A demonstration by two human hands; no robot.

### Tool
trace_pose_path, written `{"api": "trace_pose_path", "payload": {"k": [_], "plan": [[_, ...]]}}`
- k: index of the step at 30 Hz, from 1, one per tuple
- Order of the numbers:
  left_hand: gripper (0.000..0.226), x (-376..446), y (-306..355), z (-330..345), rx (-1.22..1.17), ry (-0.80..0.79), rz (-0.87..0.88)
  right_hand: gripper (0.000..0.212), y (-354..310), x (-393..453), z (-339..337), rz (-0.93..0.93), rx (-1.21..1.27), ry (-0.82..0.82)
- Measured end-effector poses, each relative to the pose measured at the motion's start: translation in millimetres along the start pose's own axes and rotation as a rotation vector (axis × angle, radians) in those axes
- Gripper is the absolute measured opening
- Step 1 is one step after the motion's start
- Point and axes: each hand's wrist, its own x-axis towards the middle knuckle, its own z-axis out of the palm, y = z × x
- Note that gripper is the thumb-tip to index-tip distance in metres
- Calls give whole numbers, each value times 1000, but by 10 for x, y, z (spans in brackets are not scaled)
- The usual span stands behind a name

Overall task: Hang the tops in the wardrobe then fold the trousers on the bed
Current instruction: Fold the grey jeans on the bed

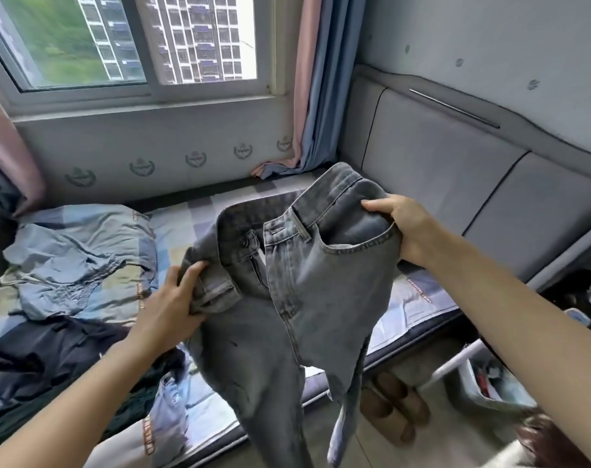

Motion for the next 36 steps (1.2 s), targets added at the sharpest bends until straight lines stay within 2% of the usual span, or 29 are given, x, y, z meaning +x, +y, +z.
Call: {"api": "trace_pose_path", "payload": {"k": [2, 5, 8, 10, 11, 13, 14, 18, 21, 24, 26, 28, 30, 32, 36], "plan": [[88, 147, -86, 15, -313, 44, -32, 24, -35, 163, -137, -60, 14, -46], [84, 326, -76, 54, -544, 69, -115, 31, -13, 428, -402, -58, -16, -102], [56, 408, -81, 160, -865, 104, -200, 31, 104, 641, -704, 15, -45, -228], [36, 383, -78, 164, -1145, 10, -297, 28, 151, 786, -877, 39, -80, -238], [35, 363, -74, 164, -1223, -79, -303, 26, 166, 865, -957, 33, -96, -244], [42, 357, -38, 208, -1203, -216, -329, 24, 195, 1012, -1115, 39, -108, -281], [39, 354, -4, 218, -1195, -224, -361, 23, 209, 1064, -1169, 64, -113, -322], [25, 354, 263, 119, -1304, -41, -569, 30, 131, 1224, -1376, 212, -197, -494], [23, 403, 340, -118, -1373, 90, -620, 38, -17, 1341, -1482, 244, -233, -478], [22, 581, 378, -408, -1374, 195, -540, 41, -174, 1464, -1571, 208, -96, -480], [30, 749, 408, -573, -1437, 251, -522, 35, -261, 1568, -1544, 198, 12, -456], [42, 937, 400, -660, -1422, 373, -541, 35, -273, 1692, -1419, 199, 68, -416], [30, 1118, 359, -637, -1322, 466, -579, 30, -198, 1815, -1284, 152, 62, -366], [19, 1196, 319, -501, -1236, 457, -621, 24, -46, 1881, -1228, 120, 11, -335], [22, 1260, 105, -155, -1215, 402, -727, 31, 181, 2016, -1309, 216, -17, -322]]}}
